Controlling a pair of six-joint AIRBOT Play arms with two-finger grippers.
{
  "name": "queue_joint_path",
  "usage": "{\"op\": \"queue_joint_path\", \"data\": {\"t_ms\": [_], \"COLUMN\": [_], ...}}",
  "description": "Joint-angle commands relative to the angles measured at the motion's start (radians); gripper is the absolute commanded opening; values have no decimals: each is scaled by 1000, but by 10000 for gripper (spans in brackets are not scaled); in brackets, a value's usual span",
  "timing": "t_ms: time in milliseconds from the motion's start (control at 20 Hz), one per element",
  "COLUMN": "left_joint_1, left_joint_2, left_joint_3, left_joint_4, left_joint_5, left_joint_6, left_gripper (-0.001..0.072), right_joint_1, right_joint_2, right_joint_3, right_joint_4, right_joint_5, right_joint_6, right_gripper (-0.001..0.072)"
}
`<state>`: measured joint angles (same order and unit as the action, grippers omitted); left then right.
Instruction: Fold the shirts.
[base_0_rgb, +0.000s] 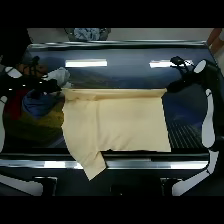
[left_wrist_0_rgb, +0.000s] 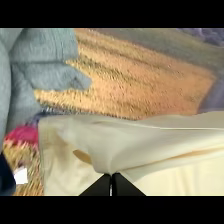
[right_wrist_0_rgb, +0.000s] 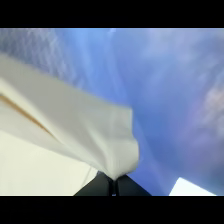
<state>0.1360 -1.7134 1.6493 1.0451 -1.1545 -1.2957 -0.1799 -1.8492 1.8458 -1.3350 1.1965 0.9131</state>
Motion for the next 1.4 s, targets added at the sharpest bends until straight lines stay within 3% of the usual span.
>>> {"op": "queue_joint_path", "data": {"t_ms": [0,150,300,400,550,650,850,900,950,1000,1050,1200,1350], "left_joint_1": [-48,-77,-87,-73,-51,-66,-89,-90,-89,-80,-69,-22,18], "left_joint_2": [-73,-74,-75,-37,32,32,32,32,34,43,60,159,320], "left_joint_3": [5,4,6,24,33,-8,-164,-174,-167,-147,-126,-124,-351], "left_joint_4": [-10,-10,-13,-9,32,141,159,154,138,125,126,128,137], "left_joint_5": [237,351,333,230,-144,-341,-386,-387,-396,-411,-420,-425,-399], "left_joint_6": [21,-18,-66,-66,-75,-127,-138,-145,-145,-146,-145,-145,-124], "left_gripper": [27,28,28,29,29,29,32,54,263,547,604,597,592], "right_joint_1": [16,16,16,8,2,2,2,2,2,2,-6,-56,-168], "right_joint_2": [-48,-62,-58,-3,94,97,53,50,56,70,93,179,277], "right_joint_3": [1,1,1,1,-4,-32,-114,-114,-110,-101,-96,-111,-317], "right_joint_4": [19,19,22,3,-84,-89,-84,-77,-76,-79,-85,-85,-80], "right_joint_5": [-315,-341,-252,-148,182,290,374,373,366,387,396,478,509], "right_joint_6": [87,102,91,42,2,26,29,47,70,69,64,64,51], "right_gripper": [37,38,38,38,39,39,40,69,362,708,672,667,662]}}
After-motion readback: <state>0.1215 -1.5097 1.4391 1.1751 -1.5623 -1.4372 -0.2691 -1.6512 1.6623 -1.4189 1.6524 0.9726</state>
